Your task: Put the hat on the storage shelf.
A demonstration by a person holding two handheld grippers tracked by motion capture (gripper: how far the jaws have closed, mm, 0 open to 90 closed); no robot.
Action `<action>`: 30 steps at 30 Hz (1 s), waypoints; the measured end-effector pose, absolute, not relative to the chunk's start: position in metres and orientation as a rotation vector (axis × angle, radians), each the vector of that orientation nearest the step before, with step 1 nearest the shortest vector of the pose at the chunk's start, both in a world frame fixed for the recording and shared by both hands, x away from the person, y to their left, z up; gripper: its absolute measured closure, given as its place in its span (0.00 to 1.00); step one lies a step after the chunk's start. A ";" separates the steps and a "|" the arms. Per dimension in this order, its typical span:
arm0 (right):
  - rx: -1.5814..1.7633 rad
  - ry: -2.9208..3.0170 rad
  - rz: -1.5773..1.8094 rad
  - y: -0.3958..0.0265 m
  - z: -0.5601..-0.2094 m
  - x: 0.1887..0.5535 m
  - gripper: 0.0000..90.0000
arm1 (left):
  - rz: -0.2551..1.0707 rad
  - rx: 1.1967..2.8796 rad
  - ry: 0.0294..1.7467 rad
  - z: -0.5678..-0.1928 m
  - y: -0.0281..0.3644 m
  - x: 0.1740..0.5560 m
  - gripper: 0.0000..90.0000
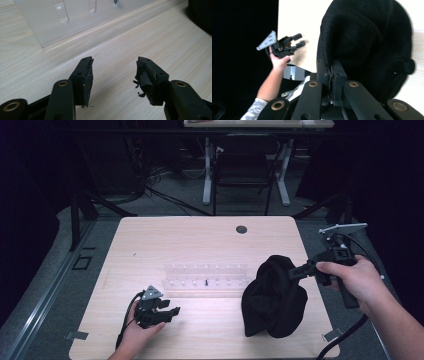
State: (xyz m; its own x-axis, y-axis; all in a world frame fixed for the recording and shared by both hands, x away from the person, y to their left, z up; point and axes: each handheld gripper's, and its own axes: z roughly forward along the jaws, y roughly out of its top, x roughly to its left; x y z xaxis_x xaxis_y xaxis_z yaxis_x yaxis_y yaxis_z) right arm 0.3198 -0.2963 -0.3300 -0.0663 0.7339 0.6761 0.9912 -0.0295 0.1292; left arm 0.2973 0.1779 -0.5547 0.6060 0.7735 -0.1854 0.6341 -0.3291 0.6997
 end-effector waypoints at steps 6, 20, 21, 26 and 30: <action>-1.809 -1.809 -0.924 -0.300 -0.320 0.322 0.98 | 0.235 2.058 1.118 -0.555 0.179 0.297 0.52; -1.731 -1.756 -1.169 -0.300 -0.280 0.332 0.97 | 0.230 2.068 1.102 -0.555 0.177 0.299 0.52; -1.735 -1.747 -1.176 -0.298 -0.279 0.333 0.97 | 0.230 2.068 1.102 -0.555 0.177 0.299 0.52; -1.715 -1.762 -1.178 -0.293 -0.274 0.339 0.97 | 0.228 2.063 1.098 -0.555 0.177 0.298 0.52; -1.713 -1.757 -1.194 -0.289 -0.271 0.342 0.97 | 0.215 2.076 1.091 -0.553 0.178 0.298 0.52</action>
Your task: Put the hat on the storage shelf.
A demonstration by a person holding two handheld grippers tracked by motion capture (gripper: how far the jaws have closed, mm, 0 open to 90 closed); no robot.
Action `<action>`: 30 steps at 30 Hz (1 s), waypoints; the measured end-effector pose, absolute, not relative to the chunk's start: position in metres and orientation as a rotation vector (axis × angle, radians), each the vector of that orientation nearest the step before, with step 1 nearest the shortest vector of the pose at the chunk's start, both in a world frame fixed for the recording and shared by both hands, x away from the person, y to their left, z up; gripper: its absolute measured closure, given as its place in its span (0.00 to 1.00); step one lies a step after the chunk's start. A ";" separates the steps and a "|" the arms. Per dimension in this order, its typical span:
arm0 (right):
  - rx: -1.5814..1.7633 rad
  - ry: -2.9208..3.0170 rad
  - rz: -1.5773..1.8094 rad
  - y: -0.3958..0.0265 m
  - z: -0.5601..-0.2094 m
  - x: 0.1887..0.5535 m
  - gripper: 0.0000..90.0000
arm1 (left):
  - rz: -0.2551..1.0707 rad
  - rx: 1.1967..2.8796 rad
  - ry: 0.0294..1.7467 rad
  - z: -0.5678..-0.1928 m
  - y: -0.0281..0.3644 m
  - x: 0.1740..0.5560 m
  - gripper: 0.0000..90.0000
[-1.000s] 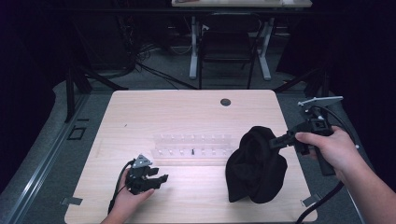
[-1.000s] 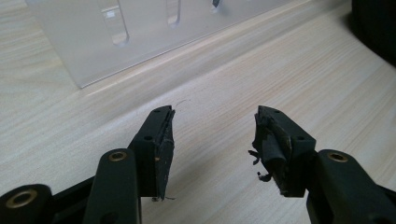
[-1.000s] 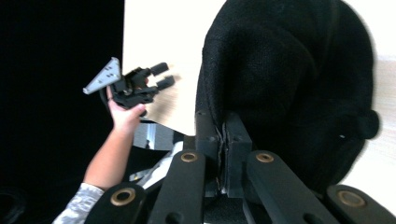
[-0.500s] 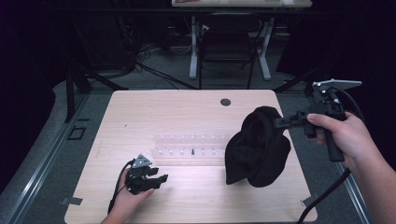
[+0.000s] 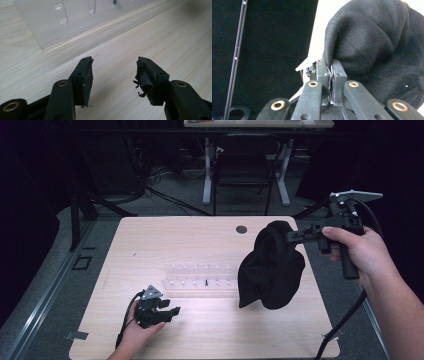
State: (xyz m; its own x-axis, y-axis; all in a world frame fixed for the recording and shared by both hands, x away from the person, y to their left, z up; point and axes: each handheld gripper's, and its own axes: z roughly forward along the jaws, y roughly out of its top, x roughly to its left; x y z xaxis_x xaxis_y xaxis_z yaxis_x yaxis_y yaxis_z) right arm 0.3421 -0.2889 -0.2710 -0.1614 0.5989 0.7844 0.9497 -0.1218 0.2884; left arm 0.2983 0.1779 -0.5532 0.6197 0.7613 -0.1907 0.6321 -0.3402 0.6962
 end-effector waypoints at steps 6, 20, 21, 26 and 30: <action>-1.720 -1.741 -1.222 -0.280 -0.264 0.350 0.97 | 0.216 2.072 1.082 -0.552 0.178 0.297 0.52; -1.701 -1.748 -1.242 -0.252 -0.258 0.378 0.97 | 0.205 2.076 1.080 -0.553 0.178 0.298 0.52; -1.699 -1.748 -1.244 -0.248 -0.259 0.382 0.97 | 0.204 2.075 1.079 -0.553 0.178 0.298 0.52; -1.698 -1.752 -1.249 -0.241 -0.260 0.389 0.97 | 0.207 2.073 1.081 -0.552 0.179 0.298 0.52; -1.697 -1.757 -1.254 -0.233 -0.263 0.395 0.97 | 0.205 2.083 1.081 -0.552 0.180 0.299 0.52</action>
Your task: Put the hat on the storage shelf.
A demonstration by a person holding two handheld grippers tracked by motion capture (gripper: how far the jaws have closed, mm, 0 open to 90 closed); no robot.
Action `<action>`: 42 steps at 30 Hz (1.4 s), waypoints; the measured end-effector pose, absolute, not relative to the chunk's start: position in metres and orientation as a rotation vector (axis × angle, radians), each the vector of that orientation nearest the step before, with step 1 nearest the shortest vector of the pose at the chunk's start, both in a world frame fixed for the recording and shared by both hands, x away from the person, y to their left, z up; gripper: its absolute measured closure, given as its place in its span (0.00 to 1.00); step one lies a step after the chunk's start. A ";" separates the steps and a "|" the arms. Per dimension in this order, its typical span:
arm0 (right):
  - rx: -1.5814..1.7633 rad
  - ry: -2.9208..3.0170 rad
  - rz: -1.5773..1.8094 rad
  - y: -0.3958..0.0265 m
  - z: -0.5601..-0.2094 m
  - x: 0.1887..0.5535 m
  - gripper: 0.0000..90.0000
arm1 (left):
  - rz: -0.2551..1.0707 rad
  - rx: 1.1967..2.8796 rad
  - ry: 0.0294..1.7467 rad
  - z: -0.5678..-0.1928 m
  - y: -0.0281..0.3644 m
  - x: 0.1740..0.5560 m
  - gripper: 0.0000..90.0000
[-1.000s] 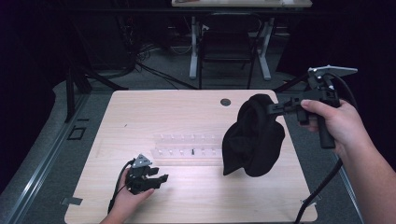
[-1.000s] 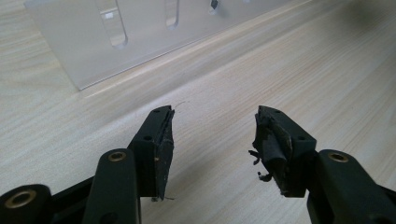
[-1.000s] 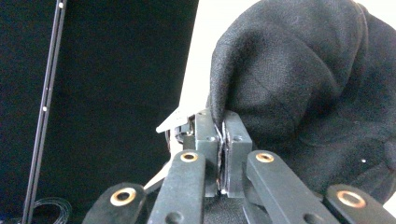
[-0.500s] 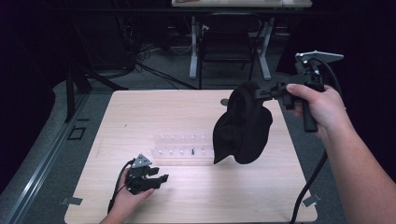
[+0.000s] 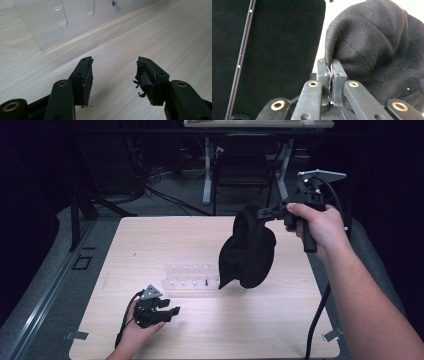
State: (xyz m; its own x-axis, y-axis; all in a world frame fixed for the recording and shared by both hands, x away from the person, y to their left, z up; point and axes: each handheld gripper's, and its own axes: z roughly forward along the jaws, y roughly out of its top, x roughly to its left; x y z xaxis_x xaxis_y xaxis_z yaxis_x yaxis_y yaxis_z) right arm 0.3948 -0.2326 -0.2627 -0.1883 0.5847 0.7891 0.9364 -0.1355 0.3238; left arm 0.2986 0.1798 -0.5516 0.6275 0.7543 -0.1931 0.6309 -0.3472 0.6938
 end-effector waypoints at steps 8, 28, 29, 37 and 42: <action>-1.687 -1.747 -1.273 -0.217 -0.272 0.407 0.97 | 0.208 2.077 1.074 -0.553 0.178 0.299 0.52; -1.718 -1.737 -1.270 -0.190 -0.294 0.429 0.97 | 0.261 2.073 1.049 -0.547 0.176 0.297 0.52; -1.719 -1.739 -1.265 -0.190 -0.296 0.430 0.97 | 0.271 2.064 1.048 -0.547 0.176 0.297 0.51; -1.689 -1.733 -1.263 -0.182 -0.303 0.433 0.97 | 0.281 2.069 0.991 -0.536 0.169 0.301 0.48; -1.680 -1.745 -1.262 -0.174 -0.303 0.432 0.97 | 0.305 2.041 0.967 -0.522 0.158 0.303 0.54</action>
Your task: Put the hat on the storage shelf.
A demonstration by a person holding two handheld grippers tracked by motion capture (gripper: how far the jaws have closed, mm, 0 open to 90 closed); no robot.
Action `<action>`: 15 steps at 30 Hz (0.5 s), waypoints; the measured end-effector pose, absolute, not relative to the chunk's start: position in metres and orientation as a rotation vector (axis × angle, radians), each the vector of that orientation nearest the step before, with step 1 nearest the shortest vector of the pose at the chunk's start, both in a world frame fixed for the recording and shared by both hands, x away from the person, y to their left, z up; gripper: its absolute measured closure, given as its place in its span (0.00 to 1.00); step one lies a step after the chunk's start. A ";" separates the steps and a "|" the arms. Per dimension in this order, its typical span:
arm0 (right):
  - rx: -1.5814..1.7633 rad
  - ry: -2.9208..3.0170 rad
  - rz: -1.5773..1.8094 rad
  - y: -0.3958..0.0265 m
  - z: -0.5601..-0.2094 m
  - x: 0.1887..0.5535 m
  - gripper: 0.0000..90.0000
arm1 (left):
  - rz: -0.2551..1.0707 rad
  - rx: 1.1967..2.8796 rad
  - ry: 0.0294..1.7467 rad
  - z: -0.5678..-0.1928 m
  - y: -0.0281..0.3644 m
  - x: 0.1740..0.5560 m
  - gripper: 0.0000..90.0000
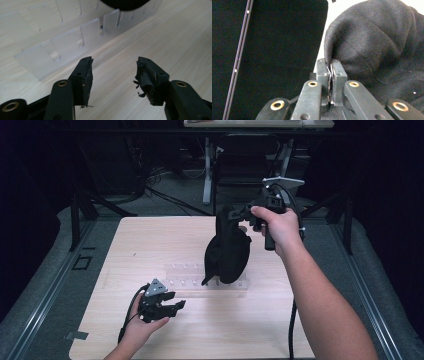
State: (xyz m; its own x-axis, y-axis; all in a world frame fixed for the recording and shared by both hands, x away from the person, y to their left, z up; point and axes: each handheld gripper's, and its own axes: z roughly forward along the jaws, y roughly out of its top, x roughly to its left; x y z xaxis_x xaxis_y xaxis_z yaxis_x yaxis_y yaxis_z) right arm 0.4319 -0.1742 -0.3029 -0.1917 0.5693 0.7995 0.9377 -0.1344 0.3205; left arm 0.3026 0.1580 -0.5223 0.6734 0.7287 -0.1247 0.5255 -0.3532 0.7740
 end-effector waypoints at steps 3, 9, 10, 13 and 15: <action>-1.675 -1.758 -1.255 -0.170 -0.302 0.431 0.96 | 0.312 2.036 0.933 -0.513 0.151 0.304 0.58; -1.670 -1.760 -1.259 -0.164 -0.302 0.431 0.96 | 0.326 2.044 0.888 -0.500 0.135 0.310 0.64; -1.670 -1.760 -1.259 -0.164 -0.302 0.431 0.96 | 0.323 2.041 0.879 -0.497 0.131 0.310 0.64; -1.660 -1.762 -1.260 -0.160 -0.303 0.431 0.96 | 0.333 2.037 0.850 -0.487 0.119 0.311 0.66; -1.656 -1.763 -1.261 -0.159 -0.303 0.431 0.96 | 0.355 2.037 0.836 -0.483 0.114 0.312 0.67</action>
